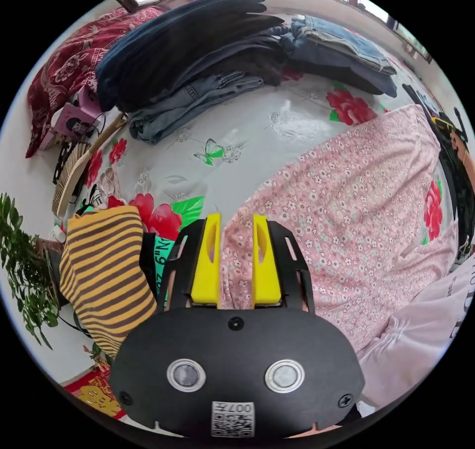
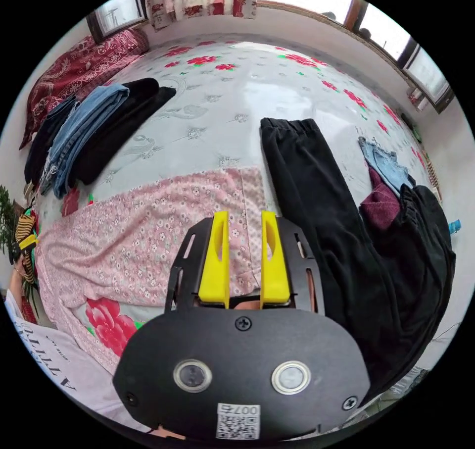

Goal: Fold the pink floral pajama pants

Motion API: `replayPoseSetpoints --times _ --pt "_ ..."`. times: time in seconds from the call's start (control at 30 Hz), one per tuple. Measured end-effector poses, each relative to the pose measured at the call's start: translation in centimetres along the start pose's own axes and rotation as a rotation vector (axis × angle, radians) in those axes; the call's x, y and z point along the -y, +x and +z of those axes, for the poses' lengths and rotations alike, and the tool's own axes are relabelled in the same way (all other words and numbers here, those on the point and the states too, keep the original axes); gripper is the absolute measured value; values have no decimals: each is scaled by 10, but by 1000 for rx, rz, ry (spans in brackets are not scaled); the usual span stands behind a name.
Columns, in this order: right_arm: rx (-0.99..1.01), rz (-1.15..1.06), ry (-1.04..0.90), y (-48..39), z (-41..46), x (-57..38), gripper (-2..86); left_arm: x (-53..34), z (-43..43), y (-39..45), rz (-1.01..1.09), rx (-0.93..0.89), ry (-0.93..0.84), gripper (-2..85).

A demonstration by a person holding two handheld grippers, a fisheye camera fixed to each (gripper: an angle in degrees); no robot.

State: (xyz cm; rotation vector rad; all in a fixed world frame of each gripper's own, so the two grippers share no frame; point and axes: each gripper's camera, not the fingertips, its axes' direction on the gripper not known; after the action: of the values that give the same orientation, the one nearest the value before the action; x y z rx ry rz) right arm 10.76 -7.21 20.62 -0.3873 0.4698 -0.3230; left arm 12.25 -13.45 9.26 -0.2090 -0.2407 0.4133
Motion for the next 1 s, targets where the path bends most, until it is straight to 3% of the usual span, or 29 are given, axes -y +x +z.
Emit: replayPoseSetpoints --times 0.13,0.3,0.4,0.57,0.67,0.73,0.77,0.83,0.87,0.93,1.0 --pt "-26 36 -88 7 39 36 62 21 21 1 133 7 -73 79" --pt "172 97 -148 27 49 41 14 21 23 -15 135 -70 -94 11" --pt "162 17 18 33 -13 26 4 16 13 -29 90 -101 -78 -6" --pt "346 -18 454 75 -165 -45 0 -43 -87 -73 -42 -206 239 -9" --pt "223 -90 204 64 -167 -61 -1 -73 -101 -87 -74 -202 255 -10" --pt "246 -48 385 74 -203 -87 -1 -80 -99 -99 -91 -260 247 -10" --pt "349 19 498 88 -220 -105 -1 -82 -103 -103 -95 -303 261 -10" --pt "315 3 351 83 -208 -109 -2 -80 -111 -103 -80 -279 257 -10" --pt "235 -25 175 76 -191 -112 -2 -80 -115 -102 -68 -246 253 -10" --pt "173 -46 142 72 -180 -134 -2 -83 -114 -103 -72 -271 263 -10" --pt "292 39 141 87 -167 -165 -2 -87 -107 -106 -100 -306 255 -10"
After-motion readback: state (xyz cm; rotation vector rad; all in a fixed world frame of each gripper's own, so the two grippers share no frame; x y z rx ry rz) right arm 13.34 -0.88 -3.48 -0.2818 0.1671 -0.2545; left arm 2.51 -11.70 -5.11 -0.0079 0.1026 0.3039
